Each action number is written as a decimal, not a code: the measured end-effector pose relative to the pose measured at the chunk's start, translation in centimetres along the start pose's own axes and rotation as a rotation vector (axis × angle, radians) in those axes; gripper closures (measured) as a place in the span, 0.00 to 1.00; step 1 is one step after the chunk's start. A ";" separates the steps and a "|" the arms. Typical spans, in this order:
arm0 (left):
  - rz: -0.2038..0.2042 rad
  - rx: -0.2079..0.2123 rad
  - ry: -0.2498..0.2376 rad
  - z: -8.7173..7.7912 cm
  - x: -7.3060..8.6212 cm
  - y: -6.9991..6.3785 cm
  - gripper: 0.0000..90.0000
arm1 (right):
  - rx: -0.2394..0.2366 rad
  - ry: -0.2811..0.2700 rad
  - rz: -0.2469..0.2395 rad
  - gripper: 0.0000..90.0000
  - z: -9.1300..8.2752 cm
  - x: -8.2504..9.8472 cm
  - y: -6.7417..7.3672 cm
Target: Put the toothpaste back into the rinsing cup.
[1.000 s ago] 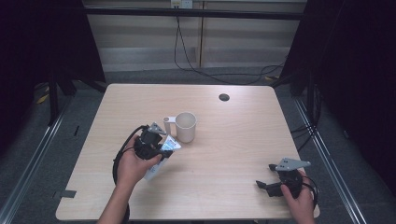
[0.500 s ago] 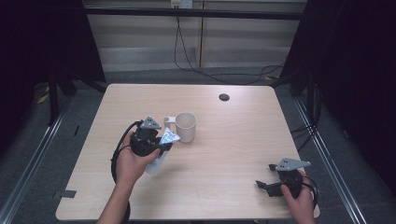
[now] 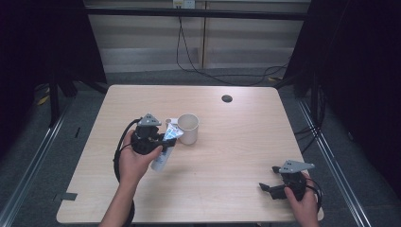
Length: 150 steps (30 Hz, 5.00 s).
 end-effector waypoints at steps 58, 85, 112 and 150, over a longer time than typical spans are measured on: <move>-0.048 -0.081 -0.156 0.2 -5.9 0.8 0.74 | -0.002 -0.001 -0.001 0.14 0.0 0.0 0.0; -0.088 -0.078 -0.187 1.7 -7.8 1.1 0.73 | 0.000 0.000 -0.001 0.14 0.0 0.0 0.0; -0.109 -0.082 -0.195 3.6 -9.4 1.8 0.73 | 0.000 0.000 0.000 0.14 0.0 0.0 0.0; -0.124 -0.102 -0.213 6.3 -11.6 2.2 0.73 | -0.003 -0.002 0.000 0.14 0.0 0.0 0.0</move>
Point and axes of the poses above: each handheld gripper's, and its own axes: z roughly forward along the jaws, x roughly out of its underside, y roughly to its left, the point moved 7 cm from there along z, roughly forward along the jaws, and after that the axes turned 10 degrees about -x, right-handed, at the moved point
